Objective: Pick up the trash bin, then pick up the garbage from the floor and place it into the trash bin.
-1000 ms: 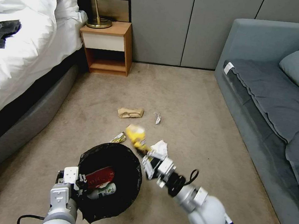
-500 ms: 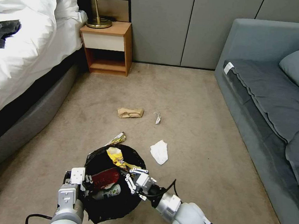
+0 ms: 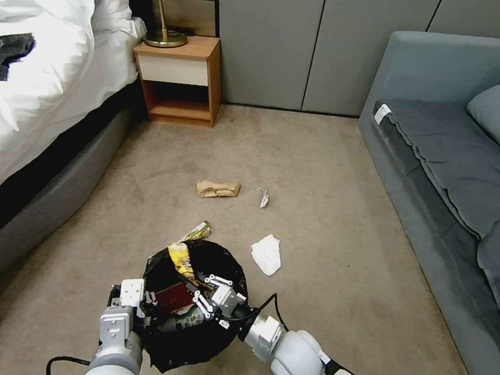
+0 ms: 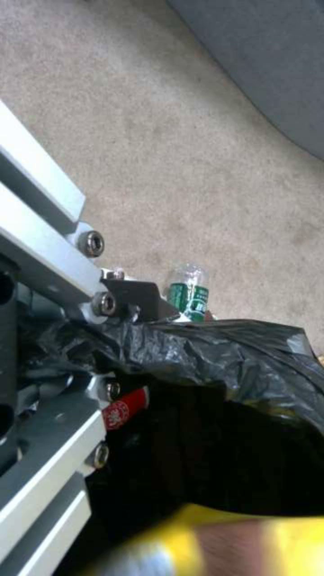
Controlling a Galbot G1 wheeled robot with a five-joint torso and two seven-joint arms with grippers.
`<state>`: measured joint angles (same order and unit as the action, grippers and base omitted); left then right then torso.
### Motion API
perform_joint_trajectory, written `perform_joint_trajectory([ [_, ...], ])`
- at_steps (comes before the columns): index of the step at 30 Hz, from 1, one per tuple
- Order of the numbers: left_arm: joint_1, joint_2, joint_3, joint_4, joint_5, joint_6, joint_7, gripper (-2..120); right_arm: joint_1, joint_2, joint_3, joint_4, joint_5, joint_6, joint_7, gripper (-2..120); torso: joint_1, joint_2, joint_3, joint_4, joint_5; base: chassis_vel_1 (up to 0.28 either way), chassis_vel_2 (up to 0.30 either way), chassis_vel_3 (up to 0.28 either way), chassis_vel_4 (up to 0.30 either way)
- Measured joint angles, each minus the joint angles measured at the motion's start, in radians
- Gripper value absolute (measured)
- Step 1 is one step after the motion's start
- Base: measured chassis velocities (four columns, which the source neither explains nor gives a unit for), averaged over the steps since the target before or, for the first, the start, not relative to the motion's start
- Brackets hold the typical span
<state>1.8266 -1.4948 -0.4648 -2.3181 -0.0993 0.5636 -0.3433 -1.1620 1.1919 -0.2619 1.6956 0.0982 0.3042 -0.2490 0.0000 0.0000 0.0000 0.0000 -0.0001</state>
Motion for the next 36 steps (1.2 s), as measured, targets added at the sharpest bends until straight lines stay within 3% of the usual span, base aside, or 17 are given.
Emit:
perform_joint_trajectory([
  [4,-0.001,0.002,0.0,0.002,0.0,0.0,0.0,0,-0.026,-0.009,0.008,0.024,-0.011,0.0,0.0,58,0.0,0.0,0.0,0.0,0.0001,0.0,0.0,0.0,0.0],
  [18,0.002,0.015,-0.003,0.002,0.003,0.003,0.0,0,-0.099,-0.066,0.06,0.097,-0.028,-0.003,-0.001,103,0.0,0.0,0.0,0.0,0.0001,0.0,0.0,0.0,0.0],
  [26,0.007,0.02,-0.008,-0.002,0.004,0.003,0.0,0,-0.135,-0.099,0.123,0.182,-0.029,0.008,0.02,114,0.0,0.0,0.0,0.0,0.0002,0.0,0.0,0.0,0.0],
  [31,0.009,0.026,-0.026,-0.003,0.004,0.002,0.0,0,-0.188,-0.096,0.193,0.306,-0.023,-0.001,0.101,114,0.0,0.0,0.0,0.0,0.0,0.0,0.0,0.0,0.0],
  [36,0.007,0.028,-0.037,-0.004,0.003,0.0,0.0,0,-0.269,-0.04,0.264,0.429,-0.019,-0.038,0.25,111,0.0,0.0,0.0,0.0002,-0.0003,0.0,0.0,0.0,0.0],
])
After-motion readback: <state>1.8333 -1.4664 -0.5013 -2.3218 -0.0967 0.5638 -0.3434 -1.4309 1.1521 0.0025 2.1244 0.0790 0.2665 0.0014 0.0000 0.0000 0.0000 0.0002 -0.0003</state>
